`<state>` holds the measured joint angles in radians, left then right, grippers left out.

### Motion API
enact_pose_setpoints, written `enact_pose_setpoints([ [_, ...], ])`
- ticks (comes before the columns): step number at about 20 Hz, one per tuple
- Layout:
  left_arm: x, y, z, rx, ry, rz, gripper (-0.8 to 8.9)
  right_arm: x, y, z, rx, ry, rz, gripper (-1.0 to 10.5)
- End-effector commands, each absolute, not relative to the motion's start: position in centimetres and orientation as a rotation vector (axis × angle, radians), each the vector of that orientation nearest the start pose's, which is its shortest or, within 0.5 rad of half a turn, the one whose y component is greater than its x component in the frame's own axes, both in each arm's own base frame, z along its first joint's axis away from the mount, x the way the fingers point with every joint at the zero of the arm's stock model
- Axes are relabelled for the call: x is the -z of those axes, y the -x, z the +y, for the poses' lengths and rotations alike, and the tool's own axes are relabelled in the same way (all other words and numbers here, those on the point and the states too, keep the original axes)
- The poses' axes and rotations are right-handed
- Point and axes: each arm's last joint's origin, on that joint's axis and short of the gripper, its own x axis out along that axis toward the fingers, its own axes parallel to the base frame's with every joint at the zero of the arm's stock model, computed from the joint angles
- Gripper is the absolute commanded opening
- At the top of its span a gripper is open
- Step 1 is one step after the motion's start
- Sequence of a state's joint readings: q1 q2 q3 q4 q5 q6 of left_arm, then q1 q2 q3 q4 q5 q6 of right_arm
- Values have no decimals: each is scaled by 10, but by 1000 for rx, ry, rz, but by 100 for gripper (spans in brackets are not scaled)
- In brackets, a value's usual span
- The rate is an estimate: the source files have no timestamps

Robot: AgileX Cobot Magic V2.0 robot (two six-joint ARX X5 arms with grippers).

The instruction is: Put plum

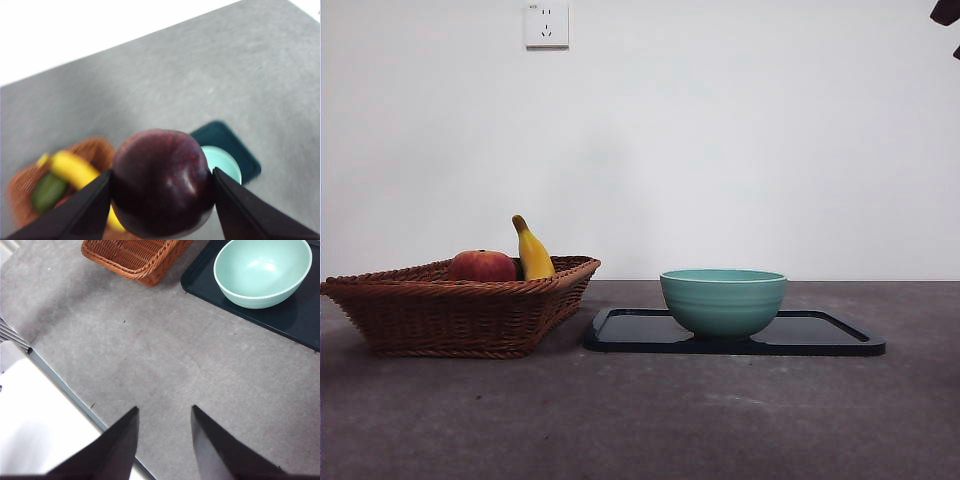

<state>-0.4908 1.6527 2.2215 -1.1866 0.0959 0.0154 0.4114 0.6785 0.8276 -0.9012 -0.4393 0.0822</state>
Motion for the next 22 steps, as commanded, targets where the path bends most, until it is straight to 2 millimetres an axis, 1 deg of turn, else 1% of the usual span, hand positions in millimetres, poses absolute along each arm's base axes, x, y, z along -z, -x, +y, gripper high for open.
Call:
enact_pose_setpoints([
  [1, -509, -234, -126, 577, -156, 577, 212, -303, -103, 59, -788, -72, 793, 168],
  [3, -512, -218, -114, 564, -153, 588, 213, -303, -102, 59, -795, -71, 793, 168],
  [5, -509, -207, -106, 551, -152, 609, 213, -303, -102, 59, -795, -71, 792, 168],
  [8, -489, -198, -98, 533, -144, 639, 213, -303, -102, 59, -795, -71, 792, 168],
  [10, -468, -196, -96, 523, -120, 636, 213, -303, -102, 59, -795, -71, 793, 168],
  [13, -429, -198, -93, 476, -117, 644, 213, -303, -102, 59, -807, -76, 794, 168],
  [15, -402, -205, -94, 431, -141, 667, 213, -303, -102, 59, -820, -81, 795, 168],
  [17, -376, -216, -95, 422, -151, 676, 213, -303, -102, 59, -820, -82, 795, 168],
  [22, -313, -237, -97, 398, -133, 640, 213, -303, -102, 59, -820, -82, 796, 168],
])
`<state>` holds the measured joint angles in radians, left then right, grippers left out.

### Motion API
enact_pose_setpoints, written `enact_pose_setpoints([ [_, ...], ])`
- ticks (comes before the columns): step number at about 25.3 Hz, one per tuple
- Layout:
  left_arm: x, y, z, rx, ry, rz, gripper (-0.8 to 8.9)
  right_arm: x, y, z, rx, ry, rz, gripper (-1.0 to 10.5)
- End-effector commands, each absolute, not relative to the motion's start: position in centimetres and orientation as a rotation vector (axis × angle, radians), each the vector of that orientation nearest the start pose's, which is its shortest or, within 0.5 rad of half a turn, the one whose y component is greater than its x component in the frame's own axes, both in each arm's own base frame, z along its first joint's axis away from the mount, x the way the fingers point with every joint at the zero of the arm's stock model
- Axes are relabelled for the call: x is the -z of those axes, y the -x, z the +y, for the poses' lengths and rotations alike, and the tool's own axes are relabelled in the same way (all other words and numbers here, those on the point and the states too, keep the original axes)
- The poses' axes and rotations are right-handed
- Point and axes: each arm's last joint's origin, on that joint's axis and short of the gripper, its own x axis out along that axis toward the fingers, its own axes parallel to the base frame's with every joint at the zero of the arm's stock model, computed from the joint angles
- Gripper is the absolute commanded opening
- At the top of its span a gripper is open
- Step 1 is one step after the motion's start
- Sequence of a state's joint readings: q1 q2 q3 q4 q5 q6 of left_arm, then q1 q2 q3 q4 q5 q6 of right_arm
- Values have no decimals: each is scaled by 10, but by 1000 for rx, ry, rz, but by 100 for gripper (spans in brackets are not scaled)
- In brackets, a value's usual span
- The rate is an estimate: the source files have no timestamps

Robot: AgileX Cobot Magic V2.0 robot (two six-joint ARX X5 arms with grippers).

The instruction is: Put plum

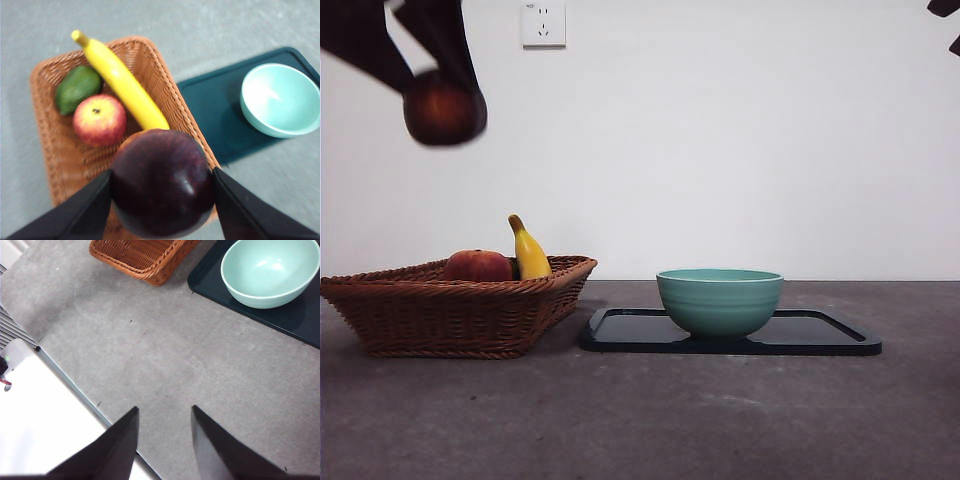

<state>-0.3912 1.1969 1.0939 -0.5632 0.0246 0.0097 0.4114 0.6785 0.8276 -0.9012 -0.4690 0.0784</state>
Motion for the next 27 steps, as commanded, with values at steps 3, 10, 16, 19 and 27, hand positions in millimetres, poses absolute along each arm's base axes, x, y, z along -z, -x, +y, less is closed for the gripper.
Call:
enact_pose_setpoints([
  [3, -294, -246, -96, 387, -142, 651, 213, -303, -102, 59, -819, -82, 796, 168],
  [10, -256, -274, -102, 385, -196, 731, 213, -303, -102, 59, -818, -85, 797, 168],
  [16, -232, -295, -109, 387, -201, 741, 213, -303, -102, 59, -815, -92, 801, 168],
  [19, -223, -302, -111, 385, -199, 739, 213, -303, -102, 59, -814, -93, 802, 168],
  [27, -203, -313, -111, 373, -202, 784, 213, -303, -102, 59, -810, -101, 804, 168],
])
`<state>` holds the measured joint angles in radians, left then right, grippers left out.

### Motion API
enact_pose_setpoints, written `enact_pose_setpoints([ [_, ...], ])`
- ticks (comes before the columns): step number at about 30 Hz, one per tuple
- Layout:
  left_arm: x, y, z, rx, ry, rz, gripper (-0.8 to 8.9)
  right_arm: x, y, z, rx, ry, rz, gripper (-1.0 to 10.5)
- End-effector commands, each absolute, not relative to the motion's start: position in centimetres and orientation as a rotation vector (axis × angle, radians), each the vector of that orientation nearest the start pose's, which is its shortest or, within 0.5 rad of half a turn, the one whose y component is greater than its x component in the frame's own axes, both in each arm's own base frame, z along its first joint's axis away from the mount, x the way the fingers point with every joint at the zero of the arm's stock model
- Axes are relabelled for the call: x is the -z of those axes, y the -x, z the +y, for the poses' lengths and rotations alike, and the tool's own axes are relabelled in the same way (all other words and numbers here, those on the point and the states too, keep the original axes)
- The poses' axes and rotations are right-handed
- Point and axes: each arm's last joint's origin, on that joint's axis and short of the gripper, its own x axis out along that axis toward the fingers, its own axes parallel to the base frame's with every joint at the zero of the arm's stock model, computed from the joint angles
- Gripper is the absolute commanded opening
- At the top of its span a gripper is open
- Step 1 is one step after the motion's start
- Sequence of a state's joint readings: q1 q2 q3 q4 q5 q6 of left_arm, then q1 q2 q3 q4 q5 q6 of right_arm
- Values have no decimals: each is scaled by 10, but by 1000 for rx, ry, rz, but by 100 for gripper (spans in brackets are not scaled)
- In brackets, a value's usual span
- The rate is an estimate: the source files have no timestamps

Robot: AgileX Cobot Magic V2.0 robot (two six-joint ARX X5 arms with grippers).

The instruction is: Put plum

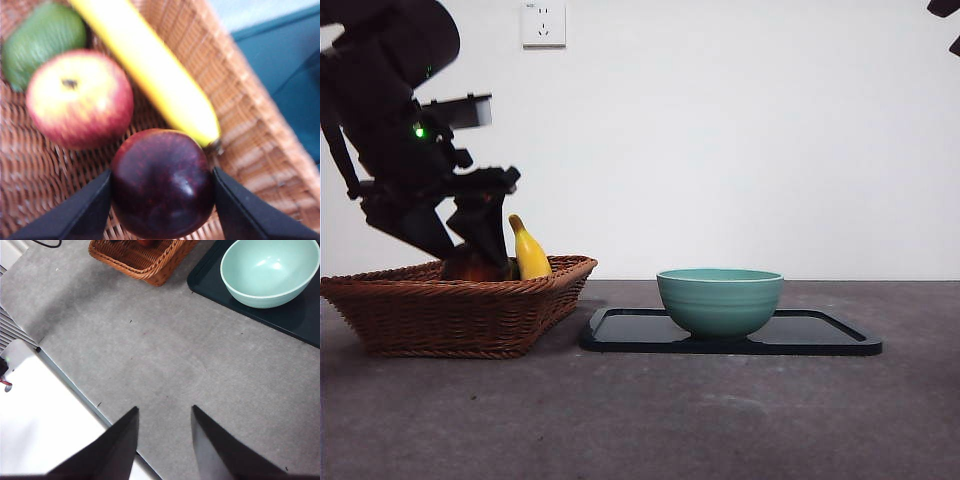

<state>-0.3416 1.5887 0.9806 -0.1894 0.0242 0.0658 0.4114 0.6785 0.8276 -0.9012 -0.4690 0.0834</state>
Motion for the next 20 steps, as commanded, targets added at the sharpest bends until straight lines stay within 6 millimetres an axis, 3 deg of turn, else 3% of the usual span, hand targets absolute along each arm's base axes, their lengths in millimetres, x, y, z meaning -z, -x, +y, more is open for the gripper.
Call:
enact_pose_setpoints([
  [1, -201, -313, -111, 372, -202, 790, 213, -303, -102, 59, -810, -101, 804, 168],
  [9, -198, -313, -109, 366, -203, 817, 223, -303, -102, 60, -810, -101, 802, 168],
  [14, -195, -310, -108, 365, -209, 863, 355, -303, -102, 60, -810, -101, 801, 168],
  [20, -193, -308, -107, 365, -213, 893, 360, -303, -102, 60, -810, -102, 801, 168],
])
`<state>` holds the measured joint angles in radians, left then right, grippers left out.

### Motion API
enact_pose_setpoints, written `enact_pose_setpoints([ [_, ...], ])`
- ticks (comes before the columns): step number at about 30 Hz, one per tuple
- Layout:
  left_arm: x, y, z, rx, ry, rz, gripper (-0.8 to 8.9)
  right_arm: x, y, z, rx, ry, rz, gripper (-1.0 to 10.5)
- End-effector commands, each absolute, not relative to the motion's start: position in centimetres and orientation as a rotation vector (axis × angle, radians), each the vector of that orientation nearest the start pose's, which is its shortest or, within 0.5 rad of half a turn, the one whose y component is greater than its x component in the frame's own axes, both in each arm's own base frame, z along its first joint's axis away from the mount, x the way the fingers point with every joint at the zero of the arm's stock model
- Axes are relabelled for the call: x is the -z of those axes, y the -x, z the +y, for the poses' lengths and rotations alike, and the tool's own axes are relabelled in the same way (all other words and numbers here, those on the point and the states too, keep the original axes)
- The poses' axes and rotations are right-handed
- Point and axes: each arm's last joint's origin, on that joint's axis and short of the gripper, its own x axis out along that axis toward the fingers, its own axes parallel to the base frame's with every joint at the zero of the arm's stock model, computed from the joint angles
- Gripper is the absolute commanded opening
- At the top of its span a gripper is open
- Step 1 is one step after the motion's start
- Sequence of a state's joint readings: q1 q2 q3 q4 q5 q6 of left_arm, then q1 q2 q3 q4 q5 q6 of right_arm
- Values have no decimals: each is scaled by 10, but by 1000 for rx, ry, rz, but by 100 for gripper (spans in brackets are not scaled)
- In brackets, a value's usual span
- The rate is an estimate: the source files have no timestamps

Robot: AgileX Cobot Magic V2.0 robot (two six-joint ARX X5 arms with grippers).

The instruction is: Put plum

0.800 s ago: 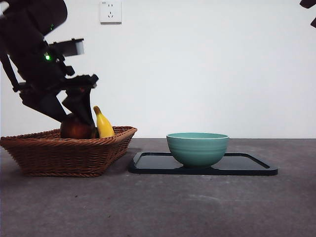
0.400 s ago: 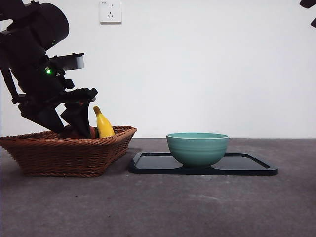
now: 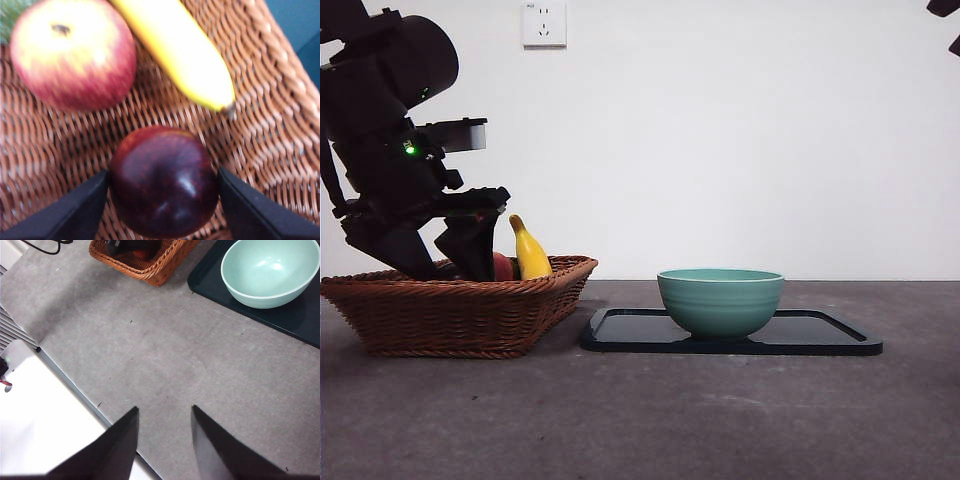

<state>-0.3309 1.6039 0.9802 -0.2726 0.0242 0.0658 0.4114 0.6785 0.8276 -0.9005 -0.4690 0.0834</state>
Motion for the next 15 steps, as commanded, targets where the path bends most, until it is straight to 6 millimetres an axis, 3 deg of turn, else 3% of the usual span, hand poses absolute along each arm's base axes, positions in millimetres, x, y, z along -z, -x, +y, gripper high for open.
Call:
enact_pose_setpoints([
  [1, -193, -308, -107, 364, -213, 893, 378, -303, -102, 60, -810, -102, 801, 168],
  [8, -196, -308, -107, 361, -203, 880, 415, -303, -102, 60, -809, -105, 804, 168],
  [15, -213, -309, -107, 361, -193, 828, 414, -303, -102, 60, -808, -105, 805, 168],
])
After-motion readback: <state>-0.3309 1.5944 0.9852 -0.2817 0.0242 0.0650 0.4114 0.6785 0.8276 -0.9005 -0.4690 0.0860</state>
